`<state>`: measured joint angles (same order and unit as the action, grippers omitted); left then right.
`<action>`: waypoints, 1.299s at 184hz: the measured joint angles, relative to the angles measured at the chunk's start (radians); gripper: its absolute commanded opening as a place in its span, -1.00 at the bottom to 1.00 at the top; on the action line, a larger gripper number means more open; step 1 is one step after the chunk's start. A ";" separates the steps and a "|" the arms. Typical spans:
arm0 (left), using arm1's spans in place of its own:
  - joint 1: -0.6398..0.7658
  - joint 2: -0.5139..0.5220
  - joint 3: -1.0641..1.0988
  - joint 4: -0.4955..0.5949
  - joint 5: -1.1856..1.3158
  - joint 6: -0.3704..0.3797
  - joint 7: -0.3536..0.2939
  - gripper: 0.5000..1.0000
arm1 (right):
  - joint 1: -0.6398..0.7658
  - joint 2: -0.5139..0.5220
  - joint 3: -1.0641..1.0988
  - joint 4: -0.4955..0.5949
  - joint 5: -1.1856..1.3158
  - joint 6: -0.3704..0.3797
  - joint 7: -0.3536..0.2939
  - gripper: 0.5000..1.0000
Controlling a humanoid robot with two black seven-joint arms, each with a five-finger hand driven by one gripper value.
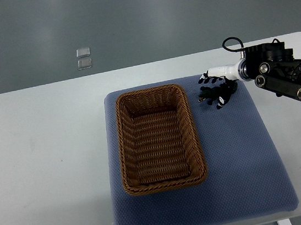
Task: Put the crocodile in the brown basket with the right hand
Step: 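Lower the right hand and close its fingers around the crocodile, then lift the crocodile with the right hand and carry it over the basket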
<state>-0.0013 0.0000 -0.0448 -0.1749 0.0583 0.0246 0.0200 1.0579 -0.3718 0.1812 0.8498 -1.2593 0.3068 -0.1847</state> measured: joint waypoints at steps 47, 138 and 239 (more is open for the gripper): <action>0.000 0.000 0.000 0.000 0.000 0.000 0.000 1.00 | -0.005 -0.001 -0.002 0.000 0.000 0.000 0.002 0.22; 0.001 0.000 0.000 0.000 0.000 0.000 0.000 1.00 | -0.007 -0.001 -0.003 -0.002 -0.054 -0.002 0.011 -0.88; 0.001 0.000 0.000 0.000 0.000 0.000 0.000 1.00 | 0.007 -0.030 0.000 0.001 -0.063 0.005 0.026 -1.00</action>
<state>0.0000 0.0000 -0.0445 -0.1749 0.0582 0.0246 0.0200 1.0647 -0.4017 0.1815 0.8509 -1.3227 0.3117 -0.1587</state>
